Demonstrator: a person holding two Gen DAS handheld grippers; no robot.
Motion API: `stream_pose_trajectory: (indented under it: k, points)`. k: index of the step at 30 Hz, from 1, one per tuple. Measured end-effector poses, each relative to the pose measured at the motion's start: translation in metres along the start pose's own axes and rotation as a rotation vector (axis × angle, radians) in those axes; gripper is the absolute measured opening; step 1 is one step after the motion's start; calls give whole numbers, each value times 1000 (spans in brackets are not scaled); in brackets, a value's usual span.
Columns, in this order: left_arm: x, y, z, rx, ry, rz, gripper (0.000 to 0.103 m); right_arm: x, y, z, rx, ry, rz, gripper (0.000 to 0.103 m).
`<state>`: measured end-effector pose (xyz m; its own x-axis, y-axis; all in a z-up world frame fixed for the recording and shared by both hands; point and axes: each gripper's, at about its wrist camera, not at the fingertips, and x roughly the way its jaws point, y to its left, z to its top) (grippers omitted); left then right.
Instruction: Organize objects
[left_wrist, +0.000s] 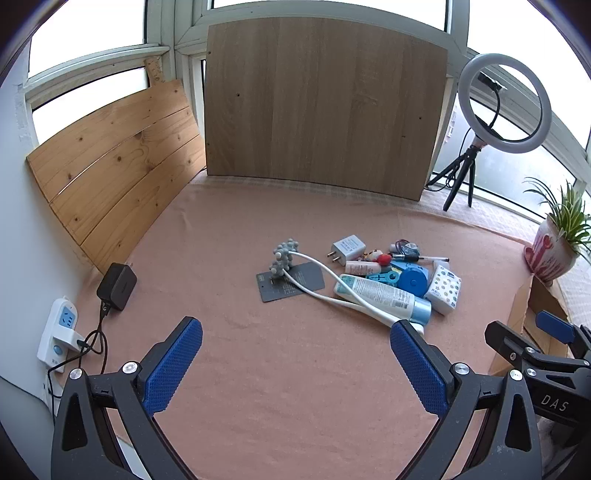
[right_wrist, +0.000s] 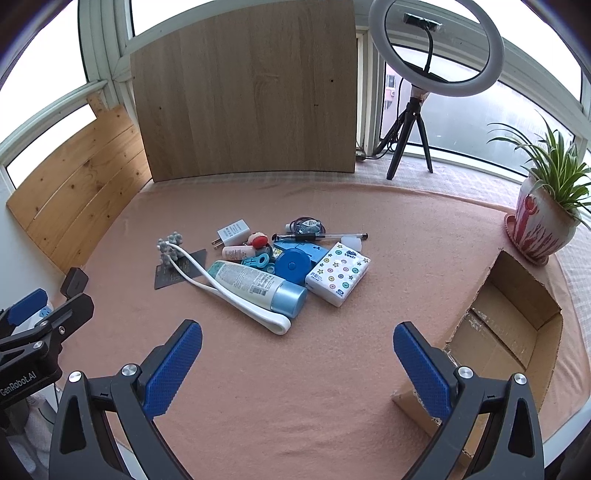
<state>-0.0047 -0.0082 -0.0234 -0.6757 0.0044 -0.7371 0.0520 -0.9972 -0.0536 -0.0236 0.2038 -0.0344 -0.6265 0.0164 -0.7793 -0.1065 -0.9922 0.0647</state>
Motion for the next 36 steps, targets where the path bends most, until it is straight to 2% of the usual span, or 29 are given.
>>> stream_pose_trajectory:
  k: [11,36]
  points:
    - [2,-1,7,-5,-5,-19,103,2,-2,11,-1,-3,-18,103]
    - [31,-9,11,41,41,-50,103,15,1,6,4,17,-35,103]
